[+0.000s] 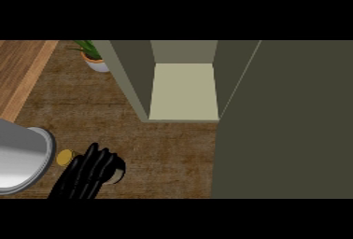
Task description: Pick up the wine, place it into the cabinet and close the cabinet
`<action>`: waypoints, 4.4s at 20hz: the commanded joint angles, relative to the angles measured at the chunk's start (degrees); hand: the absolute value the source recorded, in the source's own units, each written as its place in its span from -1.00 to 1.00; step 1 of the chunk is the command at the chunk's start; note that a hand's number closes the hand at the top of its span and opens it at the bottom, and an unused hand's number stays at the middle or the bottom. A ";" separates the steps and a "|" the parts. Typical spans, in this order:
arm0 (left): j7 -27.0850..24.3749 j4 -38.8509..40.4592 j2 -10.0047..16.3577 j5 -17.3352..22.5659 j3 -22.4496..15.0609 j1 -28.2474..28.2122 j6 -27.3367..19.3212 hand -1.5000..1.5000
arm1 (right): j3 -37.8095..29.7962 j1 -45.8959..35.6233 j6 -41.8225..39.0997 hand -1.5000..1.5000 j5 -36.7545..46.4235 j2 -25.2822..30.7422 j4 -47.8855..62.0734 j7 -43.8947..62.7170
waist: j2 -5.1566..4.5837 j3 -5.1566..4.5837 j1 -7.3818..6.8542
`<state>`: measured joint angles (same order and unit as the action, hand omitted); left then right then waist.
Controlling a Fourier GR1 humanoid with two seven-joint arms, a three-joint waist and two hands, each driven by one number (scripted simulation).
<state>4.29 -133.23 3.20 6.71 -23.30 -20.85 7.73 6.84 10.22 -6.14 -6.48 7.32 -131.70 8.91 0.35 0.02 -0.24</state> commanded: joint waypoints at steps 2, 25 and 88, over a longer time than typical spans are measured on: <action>3.03 -6.62 -0.27 -2.38 -8.04 -6.29 -2.40 -1.00 | 2.51 1.76 0.31 -1.00 -1.11 0.57 -8.31 8.72 | -0.13 -0.04 -0.01; 15.78 -20.14 0.81 -5.49 -7.52 -5.24 -10.70 -1.00 | 3.62 -3.91 3.69 -1.00 0.22 0.03 -16.01 20.71 | -0.11 -0.01 0.32; -10.75 39.12 1.57 8.61 31.91 9.92 14.91 -1.00 | 2.83 -12.42 5.66 -1.00 2.54 -1.85 -19.18 30.24 | -0.27 -0.03 0.46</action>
<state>-6.86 -95.95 5.32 15.77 9.23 -13.46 23.02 8.97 -3.80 -0.72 -3.32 5.82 -143.29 36.93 0.09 -0.03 0.30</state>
